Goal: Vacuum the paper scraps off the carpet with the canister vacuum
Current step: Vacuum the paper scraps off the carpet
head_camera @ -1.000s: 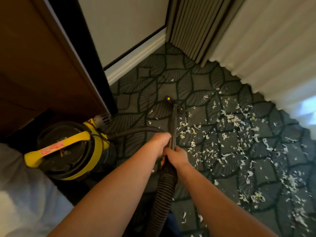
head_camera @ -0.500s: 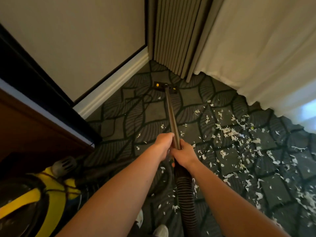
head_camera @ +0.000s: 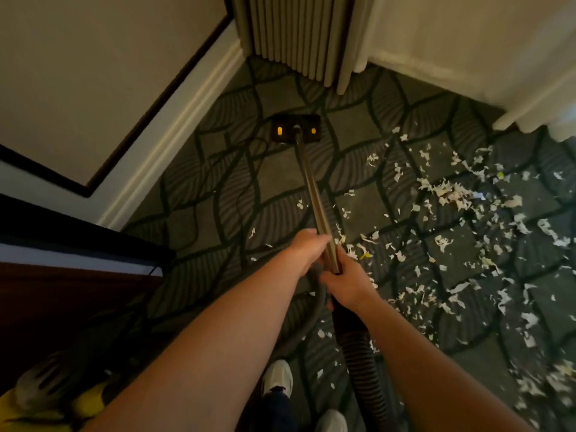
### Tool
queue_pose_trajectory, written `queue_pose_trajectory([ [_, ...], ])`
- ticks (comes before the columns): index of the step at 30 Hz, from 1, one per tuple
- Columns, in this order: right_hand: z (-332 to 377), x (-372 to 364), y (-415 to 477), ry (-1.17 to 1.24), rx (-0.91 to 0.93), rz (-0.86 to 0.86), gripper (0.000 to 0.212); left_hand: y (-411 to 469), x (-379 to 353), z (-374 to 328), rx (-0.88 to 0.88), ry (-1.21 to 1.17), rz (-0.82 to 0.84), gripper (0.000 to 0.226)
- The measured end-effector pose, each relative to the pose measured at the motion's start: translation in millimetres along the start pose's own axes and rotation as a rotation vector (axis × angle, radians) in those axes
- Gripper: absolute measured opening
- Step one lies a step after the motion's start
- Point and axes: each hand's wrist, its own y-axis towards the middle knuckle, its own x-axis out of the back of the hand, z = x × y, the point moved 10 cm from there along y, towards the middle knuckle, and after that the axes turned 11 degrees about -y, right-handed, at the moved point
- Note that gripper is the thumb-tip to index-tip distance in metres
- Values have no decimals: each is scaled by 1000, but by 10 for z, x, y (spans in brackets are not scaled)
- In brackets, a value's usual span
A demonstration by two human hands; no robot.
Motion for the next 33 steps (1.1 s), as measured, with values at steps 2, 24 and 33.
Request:
queue_pose_trajectory([
  [2, -37, -4, -21, 9, -6, 15, 51, 78, -76, 47, -1, 51, -7, 34],
  [24, -729, 416, -805, 137, -49, 136, 59, -726, -892, 281, -43, 332, -166, 31],
  [33, -1342, 756, -1526, 77, -42, 211, 56, -1369, -1556, 763, 5, 316, -175, 24],
])
